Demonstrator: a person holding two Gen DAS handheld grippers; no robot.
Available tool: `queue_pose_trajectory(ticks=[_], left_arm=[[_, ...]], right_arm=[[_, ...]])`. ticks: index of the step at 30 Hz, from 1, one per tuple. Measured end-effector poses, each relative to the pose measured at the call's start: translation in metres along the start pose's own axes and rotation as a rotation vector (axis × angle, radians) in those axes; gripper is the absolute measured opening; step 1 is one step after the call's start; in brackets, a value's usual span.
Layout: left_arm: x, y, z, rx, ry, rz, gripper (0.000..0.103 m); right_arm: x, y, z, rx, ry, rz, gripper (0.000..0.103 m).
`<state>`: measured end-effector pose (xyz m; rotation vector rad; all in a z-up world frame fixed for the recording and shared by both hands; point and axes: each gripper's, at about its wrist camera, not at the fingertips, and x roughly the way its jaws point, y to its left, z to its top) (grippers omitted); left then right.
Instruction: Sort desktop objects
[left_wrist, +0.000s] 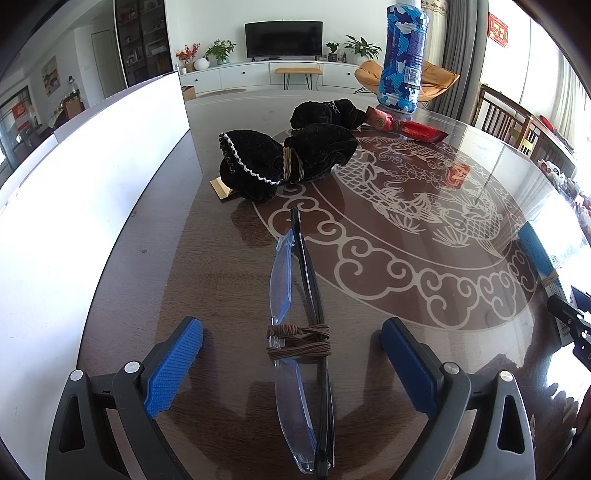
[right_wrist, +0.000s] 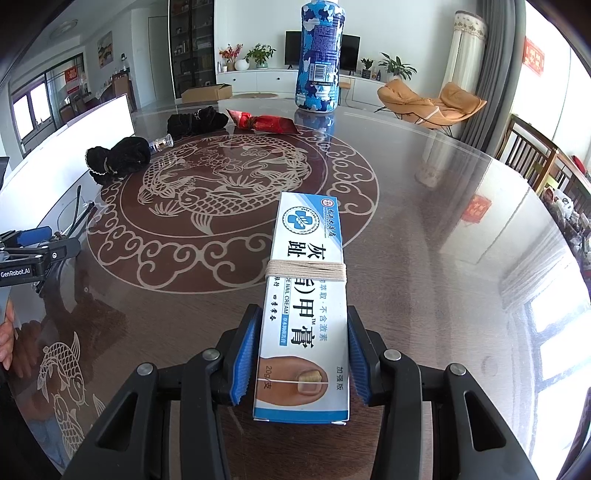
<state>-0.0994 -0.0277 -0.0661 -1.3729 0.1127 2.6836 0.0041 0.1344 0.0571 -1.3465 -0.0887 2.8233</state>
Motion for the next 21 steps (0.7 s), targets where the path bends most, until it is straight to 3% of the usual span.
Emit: queue_pose_trajectory(ticks=[15, 17, 19, 21], left_arm=[[-0.001, -0.002, 0.0, 0.0, -0.001, -0.002, 0.1], [-0.001, -0.002, 0.0, 0.002, 0.0, -0.003, 0.1], [-0.001, -0.003, -0.001, 0.004, 0.001, -0.003, 0.1], [-0.001, -0.004, -0.001, 0.011, 0.005, -0.009, 0.101]], right_arm=[[0.001, -0.004, 0.0, 0.03, 0.005, 0.037, 0.045], [0.001, -0.006, 0.0, 0.04, 0.004, 0.073, 0.051], [0.001, -0.011, -0.001, 0.06, 0.001, 0.143, 0.076], [0.002, -0.018, 0.0, 0.082, 0.011, 0.193, 0.087]])
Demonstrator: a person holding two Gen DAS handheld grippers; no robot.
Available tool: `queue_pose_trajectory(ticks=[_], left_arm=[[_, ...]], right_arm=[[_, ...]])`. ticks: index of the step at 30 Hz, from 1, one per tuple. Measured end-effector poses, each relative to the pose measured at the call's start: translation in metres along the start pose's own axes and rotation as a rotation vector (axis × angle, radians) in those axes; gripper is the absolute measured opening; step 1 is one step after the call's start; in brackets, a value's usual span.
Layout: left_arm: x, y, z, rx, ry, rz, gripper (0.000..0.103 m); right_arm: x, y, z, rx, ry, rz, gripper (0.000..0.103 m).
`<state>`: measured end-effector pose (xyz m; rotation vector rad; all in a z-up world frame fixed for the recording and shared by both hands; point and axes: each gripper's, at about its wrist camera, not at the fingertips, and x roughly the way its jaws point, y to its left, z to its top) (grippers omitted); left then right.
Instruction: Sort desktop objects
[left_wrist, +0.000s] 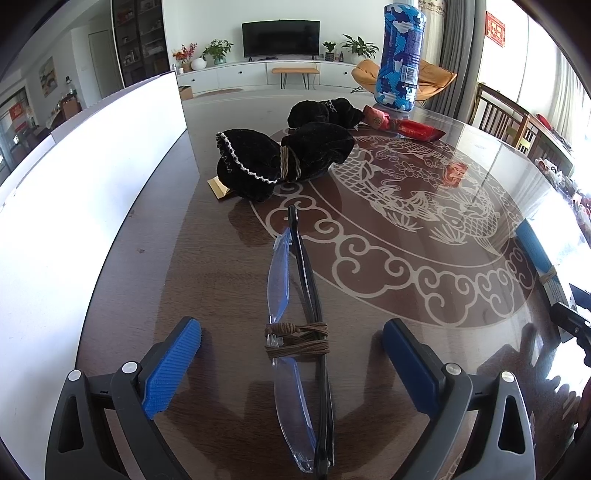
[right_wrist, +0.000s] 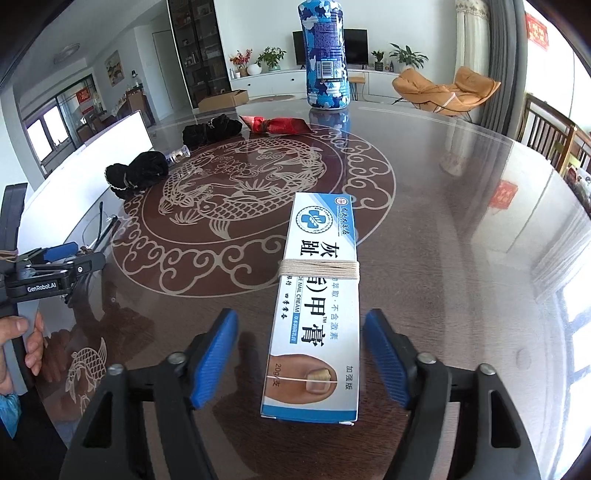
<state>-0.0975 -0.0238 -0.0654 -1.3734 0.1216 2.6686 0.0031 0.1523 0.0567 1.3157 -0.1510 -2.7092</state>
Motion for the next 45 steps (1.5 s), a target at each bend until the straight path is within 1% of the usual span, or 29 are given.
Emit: queue_pose_trajectory(ticks=[1, 5, 8, 9, 10, 11, 12, 13, 15, 18, 21, 24, 26, 29, 33, 36, 41, 43, 45], left_arm=[[0.0, -0.001, 0.0, 0.005, 0.004, -0.004, 0.103], [0.0, -0.002, -0.001, 0.015, 0.009, -0.006, 0.103], [0.0, -0.002, -0.001, 0.02, 0.012, -0.014, 0.103], [-0.001, 0.0, -0.001, 0.022, 0.009, -0.018, 0.101], [-0.004, 0.001, -0.002, 0.026, -0.01, -0.02, 0.082], [-0.008, 0.002, -0.003, 0.036, -0.031, -0.028, 0.057], [-0.01, 0.004, -0.002, 0.041, -0.035, -0.034, 0.045], [-0.012, 0.006, -0.002, 0.04, -0.031, -0.043, 0.028], [-0.015, 0.013, -0.004, 0.011, -0.027, -0.096, 0.028], [-0.033, 0.013, -0.008, 0.008, -0.059, -0.12, 0.028], [-0.061, 0.007, -0.008, 0.033, -0.119, -0.143, 0.028], [-0.091, 0.007, -0.005, 0.037, -0.182, -0.16, 0.028], [-0.109, 0.016, -0.002, 0.013, -0.215, -0.169, 0.028], [-0.133, 0.045, 0.003, -0.045, -0.249, -0.177, 0.028], [-0.162, 0.101, 0.01, -0.113, -0.29, -0.125, 0.028], [-0.179, 0.152, 0.012, -0.166, -0.306, -0.047, 0.028], [-0.188, 0.236, 0.009, -0.264, -0.281, 0.07, 0.028], [-0.185, 0.261, 0.002, -0.295, -0.264, 0.109, 0.028], [-0.179, 0.282, -0.002, -0.328, -0.242, 0.134, 0.028]], right_arm=[[0.0, -0.002, 0.002, 0.0, 0.012, 0.007, 0.088], [0.01, -0.002, 0.018, -0.028, 0.098, 0.011, 0.088], [0.023, 0.003, 0.032, -0.065, 0.165, -0.025, 0.088], [0.025, 0.004, 0.034, -0.069, 0.181, -0.032, 0.085], [0.025, 0.004, 0.036, -0.074, 0.187, -0.042, 0.067], [0.024, 0.005, 0.039, -0.084, 0.189, -0.051, 0.05], [0.023, 0.003, 0.04, -0.073, 0.201, -0.039, 0.045], [0.021, -0.001, 0.04, -0.046, 0.21, -0.017, 0.045], [0.012, -0.005, 0.037, -0.007, 0.197, 0.002, 0.044], [-0.012, -0.004, 0.035, 0.018, 0.148, 0.029, 0.044], [-0.037, 0.006, 0.036, 0.011, 0.096, 0.052, 0.044], [-0.053, 0.019, 0.044, -0.01, 0.066, 0.075, 0.044], [-0.061, 0.033, 0.052, -0.032, 0.049, 0.095, 0.044], [-0.068, 0.061, 0.067, -0.068, 0.023, 0.136, 0.044], [-0.07, 0.113, 0.093, -0.129, -0.003, 0.209, 0.044], [-0.067, 0.161, 0.113, -0.174, -0.012, 0.284, 0.044], [-0.068, 0.262, 0.14, -0.267, -0.022, 0.441, 0.044], [-0.067, 0.306, 0.148, -0.297, -0.019, 0.508, 0.044], [-0.063, 0.346, 0.152, -0.319, -0.013, 0.573, 0.044]])
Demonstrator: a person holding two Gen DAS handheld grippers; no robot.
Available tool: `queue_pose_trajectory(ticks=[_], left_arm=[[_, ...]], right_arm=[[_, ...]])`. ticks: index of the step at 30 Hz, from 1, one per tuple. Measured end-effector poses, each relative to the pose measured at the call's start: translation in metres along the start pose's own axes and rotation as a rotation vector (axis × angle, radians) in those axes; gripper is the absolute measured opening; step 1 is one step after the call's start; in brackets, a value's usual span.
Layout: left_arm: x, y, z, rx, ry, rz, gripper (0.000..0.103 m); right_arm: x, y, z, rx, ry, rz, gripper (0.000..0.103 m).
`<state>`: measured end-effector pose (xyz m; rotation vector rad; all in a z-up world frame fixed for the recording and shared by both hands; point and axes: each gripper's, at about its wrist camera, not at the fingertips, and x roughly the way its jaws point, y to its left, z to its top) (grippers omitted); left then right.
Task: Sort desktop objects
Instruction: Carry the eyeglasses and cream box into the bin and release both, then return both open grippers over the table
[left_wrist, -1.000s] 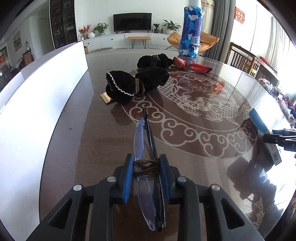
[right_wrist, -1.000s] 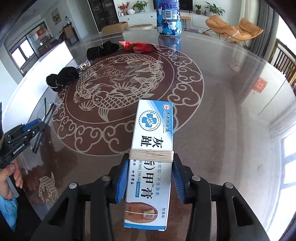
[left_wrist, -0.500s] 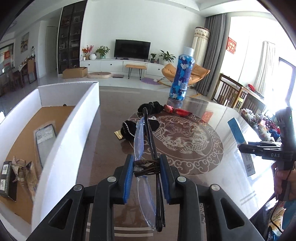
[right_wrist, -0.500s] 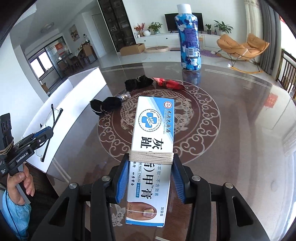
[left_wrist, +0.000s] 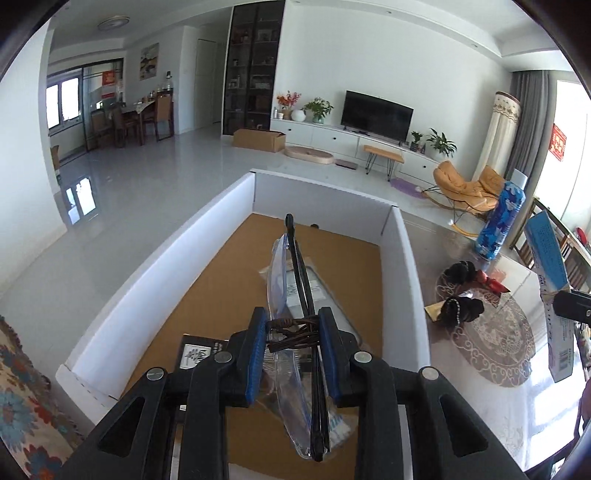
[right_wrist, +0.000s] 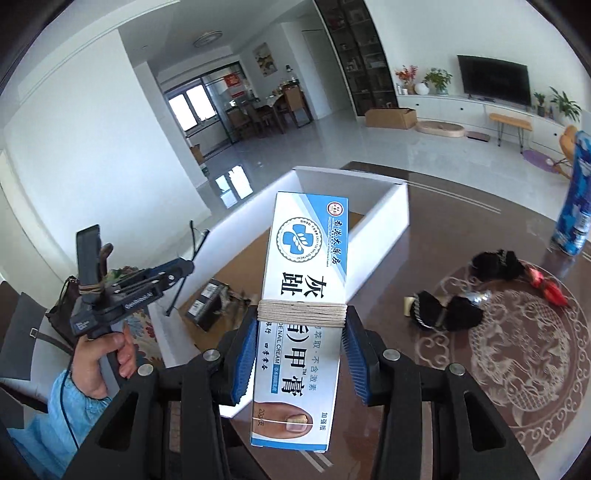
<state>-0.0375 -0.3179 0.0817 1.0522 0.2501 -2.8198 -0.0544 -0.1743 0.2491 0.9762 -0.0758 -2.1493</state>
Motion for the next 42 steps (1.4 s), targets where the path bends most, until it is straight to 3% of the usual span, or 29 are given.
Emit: queue_pose_trajectory(ticks=[6, 10, 14, 17, 19, 20, 22, 24, 27, 29, 32, 34, 38, 42], left_arm=[[0.031, 0.033, -0.006, -0.044, 0.074, 0.062, 0.028], [0.05, 0.048, -0.014, -0.063, 0.133, 0.083, 0.027], [0.067, 0.055, -0.021, -0.074, 0.187, 0.105, 0.03], [0.074, 0.059, -0.024, -0.085, 0.213, 0.162, 0.032], [0.072, 0.06, -0.027, -0.086, 0.211, 0.181, 0.041], [0.07, 0.059, -0.028, -0.089, 0.203, 0.189, 0.052], [0.06, 0.056, -0.027, -0.09, 0.166, 0.21, 0.061], [0.045, 0.047, -0.025, -0.079, 0.121, 0.214, 0.061], [0.019, 0.017, -0.015, -0.038, 0.042, 0.177, 0.062], [0.001, -0.015, -0.011, 0.005, -0.007, 0.127, 0.067], [-0.023, -0.071, -0.011, 0.084, -0.071, 0.043, 0.087], [-0.032, -0.113, -0.015, 0.148, -0.09, -0.019, 0.089], [-0.015, -0.197, -0.036, 0.269, -0.009, -0.128, 0.09], [0.045, -0.268, -0.08, 0.334, 0.161, -0.178, 0.09]], right_arm=[[0.1, 0.058, 0.009, -0.011, 0.088, 0.132, 0.045], [0.161, 0.076, -0.013, -0.058, 0.206, 0.109, 0.045], [0.195, 0.082, -0.03, -0.101, 0.253, 0.066, 0.047], [0.2, 0.08, -0.033, -0.118, 0.255, 0.05, 0.055], [0.189, 0.075, -0.032, -0.113, 0.226, 0.076, 0.073], [0.18, 0.074, -0.032, -0.113, 0.199, 0.079, 0.074], [0.16, 0.066, -0.029, -0.115, 0.133, 0.07, 0.076], [0.133, 0.052, -0.031, -0.115, 0.05, 0.042, 0.082], [0.093, 0.015, -0.047, -0.1, -0.061, -0.08, 0.1], [0.067, -0.019, -0.067, -0.076, -0.095, -0.188, 0.101], [0.038, -0.079, -0.105, -0.044, -0.071, -0.384, 0.101], [0.018, -0.123, -0.133, 0.003, -0.033, -0.503, 0.101], [-0.035, -0.205, -0.186, 0.155, 0.04, -0.682, 0.101], [-0.069, -0.26, -0.218, 0.251, 0.106, -0.792, 0.101]])
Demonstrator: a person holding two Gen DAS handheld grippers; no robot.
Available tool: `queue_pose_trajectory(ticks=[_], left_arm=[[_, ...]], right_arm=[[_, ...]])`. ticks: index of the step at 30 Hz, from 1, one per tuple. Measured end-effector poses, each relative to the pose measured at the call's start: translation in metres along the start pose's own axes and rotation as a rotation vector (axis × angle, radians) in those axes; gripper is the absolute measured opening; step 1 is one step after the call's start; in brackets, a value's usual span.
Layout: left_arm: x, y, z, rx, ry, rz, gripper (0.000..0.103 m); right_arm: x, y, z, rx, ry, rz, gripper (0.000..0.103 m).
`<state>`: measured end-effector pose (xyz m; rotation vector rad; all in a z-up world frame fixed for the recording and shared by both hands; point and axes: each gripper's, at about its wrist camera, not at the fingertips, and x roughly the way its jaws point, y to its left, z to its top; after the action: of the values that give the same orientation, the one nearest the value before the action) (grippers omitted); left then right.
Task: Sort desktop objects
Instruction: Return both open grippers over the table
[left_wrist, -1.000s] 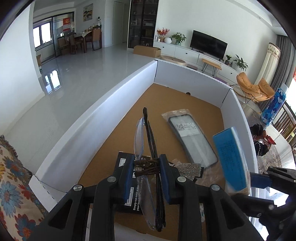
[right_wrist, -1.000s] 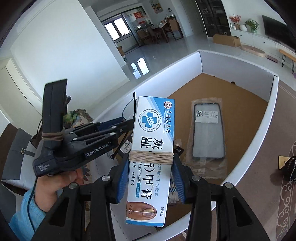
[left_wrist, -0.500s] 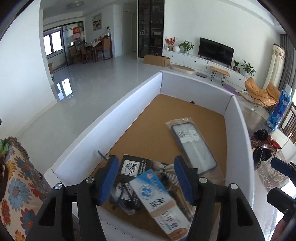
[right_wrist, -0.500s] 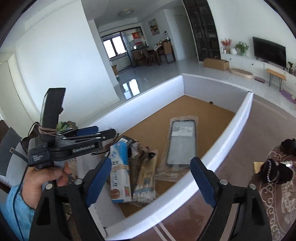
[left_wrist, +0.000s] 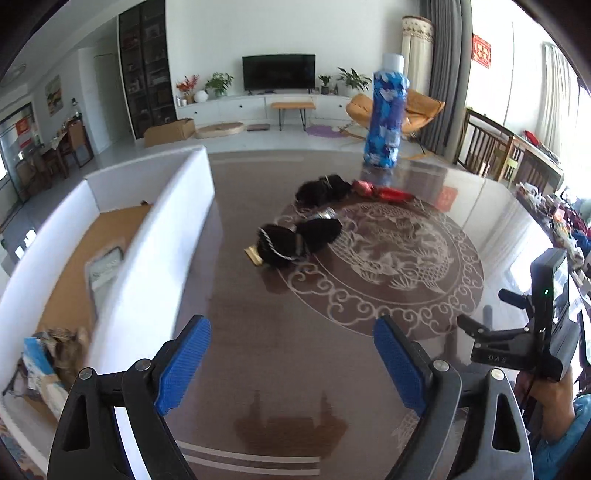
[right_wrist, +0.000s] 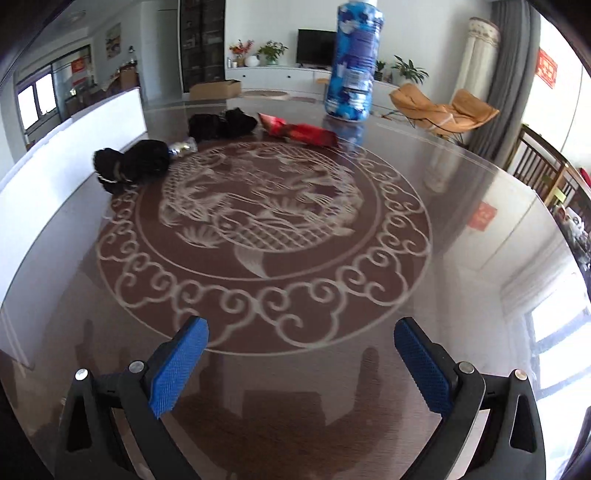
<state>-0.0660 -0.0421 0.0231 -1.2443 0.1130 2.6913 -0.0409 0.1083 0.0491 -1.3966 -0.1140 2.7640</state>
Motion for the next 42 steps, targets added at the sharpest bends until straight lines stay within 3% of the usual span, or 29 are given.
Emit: queue_pose_trajectory(ticks=[2, 4, 6, 12, 13, 14, 42], left_arm=[[0.039, -0.027, -0.006, 0.016, 0.062, -0.016, 0.09], [0.069, -0.049, -0.011, 0.038, 0.09, -0.007, 0.09], [0.088, -0.063, -0.012, 0.049, 0.108, 0.006, 0.09], [0.118, -0.074, 0.008, 0.042, 0.087, 0.01, 0.092], [0.123, -0.074, 0.011, 0.041, 0.089, 0.006, 0.103], [0.127, -0.072, 0.014, 0.033, 0.086, -0.002, 0.103], [0.139, -0.07, 0.022, 0.044, 0.083, -0.027, 0.103]], right_arm=[[-0.001, -0.023, -0.002, 0.074, -0.002, 0.035, 0.102], [0.004, -0.031, 0.0, 0.081, -0.001, -0.001, 0.102], [0.009, -0.034, 0.002, 0.098, 0.027, 0.021, 0.102], [0.006, -0.034, 0.001, 0.115, 0.024, 0.01, 0.103], [0.005, -0.032, 0.0, 0.115, 0.023, 0.008, 0.103], [0.004, -0.032, -0.001, 0.116, 0.022, 0.007, 0.103], [0.004, -0.03, -0.002, 0.117, 0.02, 0.007, 0.103]])
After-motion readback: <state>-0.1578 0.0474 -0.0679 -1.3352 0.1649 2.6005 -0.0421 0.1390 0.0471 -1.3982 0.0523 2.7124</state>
